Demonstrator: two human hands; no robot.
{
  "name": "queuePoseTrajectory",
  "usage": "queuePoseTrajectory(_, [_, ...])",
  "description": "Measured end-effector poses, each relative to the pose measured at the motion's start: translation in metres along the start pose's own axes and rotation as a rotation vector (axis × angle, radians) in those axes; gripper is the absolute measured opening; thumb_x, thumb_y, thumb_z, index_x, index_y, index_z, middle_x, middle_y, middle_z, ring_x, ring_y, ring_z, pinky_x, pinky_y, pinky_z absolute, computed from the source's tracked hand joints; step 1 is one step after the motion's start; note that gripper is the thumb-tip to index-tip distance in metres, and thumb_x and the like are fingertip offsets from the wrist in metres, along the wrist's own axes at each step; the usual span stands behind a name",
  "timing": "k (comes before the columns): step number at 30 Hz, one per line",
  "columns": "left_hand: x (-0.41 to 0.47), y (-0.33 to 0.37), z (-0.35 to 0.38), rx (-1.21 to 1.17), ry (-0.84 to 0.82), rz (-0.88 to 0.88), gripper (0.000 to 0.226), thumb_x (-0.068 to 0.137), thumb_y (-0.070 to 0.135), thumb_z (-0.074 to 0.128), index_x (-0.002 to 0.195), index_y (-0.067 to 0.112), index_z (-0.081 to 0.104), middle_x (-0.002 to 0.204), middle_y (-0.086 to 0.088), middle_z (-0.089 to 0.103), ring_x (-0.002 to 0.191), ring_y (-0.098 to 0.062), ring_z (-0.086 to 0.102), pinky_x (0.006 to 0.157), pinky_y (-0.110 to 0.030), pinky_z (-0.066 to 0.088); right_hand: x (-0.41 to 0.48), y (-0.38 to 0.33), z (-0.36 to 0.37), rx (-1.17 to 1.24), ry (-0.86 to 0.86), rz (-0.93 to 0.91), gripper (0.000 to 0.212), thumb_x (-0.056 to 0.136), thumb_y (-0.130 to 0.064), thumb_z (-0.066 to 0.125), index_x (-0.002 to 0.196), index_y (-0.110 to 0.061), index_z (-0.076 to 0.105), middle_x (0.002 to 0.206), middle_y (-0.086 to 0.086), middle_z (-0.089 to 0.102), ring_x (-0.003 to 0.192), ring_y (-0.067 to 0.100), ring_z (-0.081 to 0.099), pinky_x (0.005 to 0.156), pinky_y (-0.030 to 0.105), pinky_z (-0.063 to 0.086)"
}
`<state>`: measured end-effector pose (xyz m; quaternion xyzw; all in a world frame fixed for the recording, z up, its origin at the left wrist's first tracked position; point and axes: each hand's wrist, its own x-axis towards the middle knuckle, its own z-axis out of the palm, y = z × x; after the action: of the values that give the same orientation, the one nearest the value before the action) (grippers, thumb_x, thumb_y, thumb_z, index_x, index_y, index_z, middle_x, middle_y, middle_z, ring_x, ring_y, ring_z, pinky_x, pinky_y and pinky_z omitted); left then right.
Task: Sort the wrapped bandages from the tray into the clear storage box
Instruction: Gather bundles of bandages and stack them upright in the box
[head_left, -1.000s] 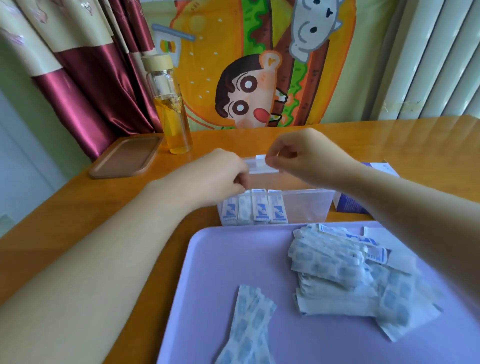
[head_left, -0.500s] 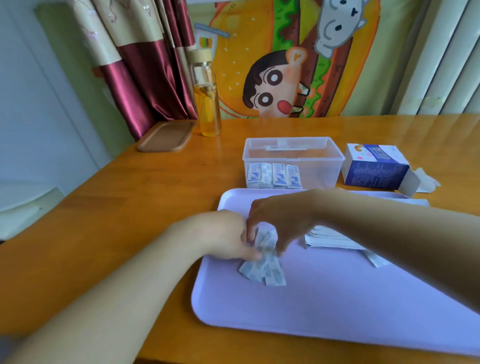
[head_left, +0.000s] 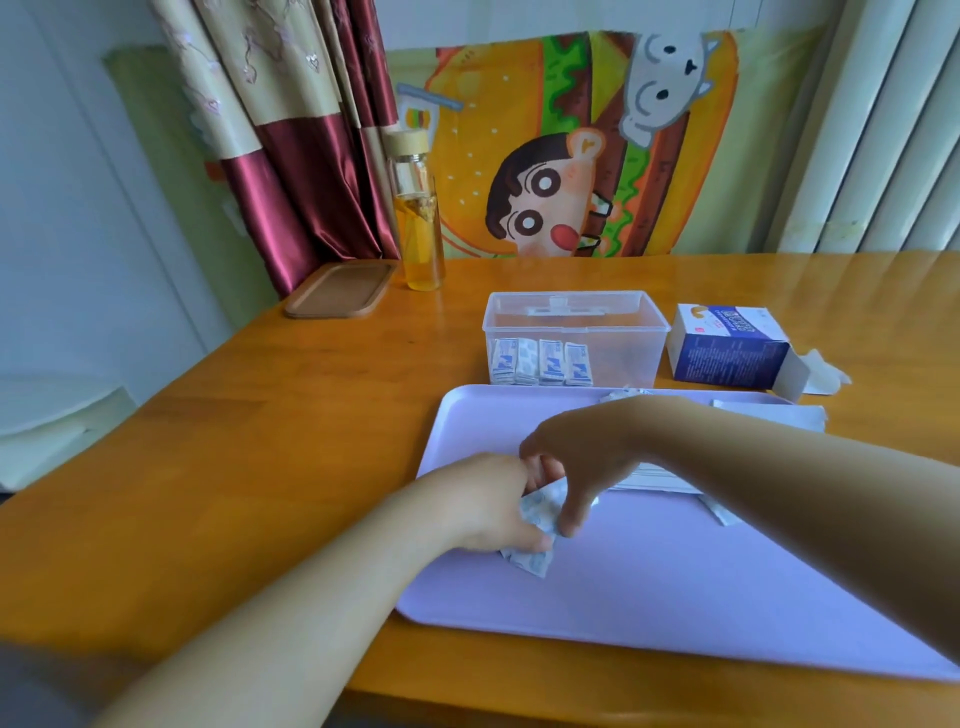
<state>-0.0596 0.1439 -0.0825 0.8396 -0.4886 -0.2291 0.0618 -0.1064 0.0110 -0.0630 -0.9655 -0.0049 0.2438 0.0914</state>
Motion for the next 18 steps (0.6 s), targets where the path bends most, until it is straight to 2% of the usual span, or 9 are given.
queuePoseTrajectory(3, [0.0012, 0.0033, -0.0004, 0.037, -0.009, -0.004, 0.038, 0.085, 0.035, 0.065, 0.118, 0.019, 0.054, 0.106, 0.003, 0.061, 0.092, -0.016, 0.057, 0.073, -0.026, 0.045, -0.0033, -0.0002, 0.0024, -0.01, 0.025, -0.003, 0.033, 0.073, -0.031, 0.078, 0.092, -0.022, 0.052, 0.077, -0.016, 0.051, 0.071, 0.006, 0.051, 0.066, 0.024, 0.041])
queuePoseTrajectory(7, [0.0025, 0.0056, 0.0005, 0.031, 0.017, -0.021, 0.047, 0.082, 0.033, 0.069, 0.124, 0.017, 0.053, 0.118, 0.001, 0.06, 0.104, -0.018, 0.058, 0.087, -0.031, 0.049, -0.0085, -0.001, 0.0041, -0.021, 0.074, -0.02, 0.046, 0.074, -0.029, 0.076, 0.114, -0.016, 0.056, 0.098, -0.009, 0.051, 0.093, 0.013, 0.052, 0.075, 0.023, 0.038])
queuePoseTrajectory(10, [0.0023, 0.0066, -0.0009, 0.014, 0.018, -0.043, 0.044, 0.081, 0.03, 0.071, 0.12, 0.018, 0.055, 0.118, 0.001, 0.06, 0.103, -0.019, 0.059, 0.087, -0.032, 0.051, -0.0079, -0.0003, 0.0054, -0.015, 0.08, -0.044, 0.039, 0.075, -0.028, 0.076, 0.106, -0.017, 0.056, 0.096, -0.009, 0.054, 0.09, 0.014, 0.053, 0.07, 0.022, 0.038])
queuePoseTrajectory(13, [0.0022, 0.0064, -0.001, 0.009, 0.014, -0.056, 0.038, 0.08, 0.029, 0.072, 0.113, 0.018, 0.057, 0.115, 0.001, 0.062, 0.099, -0.019, 0.06, 0.081, -0.03, 0.052, -0.006, 0.0007, 0.0052, -0.027, 0.074, -0.043, 0.032, 0.074, -0.029, 0.077, 0.093, -0.023, 0.051, 0.081, -0.014, 0.051, 0.078, 0.011, 0.049, 0.059, 0.018, 0.035])
queuePoseTrajectory(15, [0.0021, 0.0064, -0.0005, 0.013, 0.015, -0.058, 0.037, 0.08, 0.029, 0.072, 0.113, 0.018, 0.057, 0.115, 0.0, 0.062, 0.099, -0.019, 0.06, 0.077, -0.028, 0.05, -0.0054, 0.0003, 0.0047, -0.034, 0.071, -0.044, 0.032, 0.074, -0.029, 0.076, 0.09, -0.024, 0.05, 0.076, -0.015, 0.048, 0.076, 0.011, 0.048, 0.057, 0.017, 0.034])
queuePoseTrajectory(18, [0.0013, 0.0068, -0.0002, 0.02, 0.034, -0.048, 0.043, 0.081, 0.029, 0.071, 0.119, 0.017, 0.055, 0.119, 0.001, 0.06, 0.102, -0.018, 0.058, 0.077, -0.026, 0.047, -0.0074, 0.0003, 0.0047, -0.042, 0.086, -0.053, 0.037, 0.075, -0.03, 0.076, 0.104, -0.019, 0.056, 0.092, -0.01, 0.051, 0.091, 0.014, 0.051, 0.068, 0.023, 0.038])
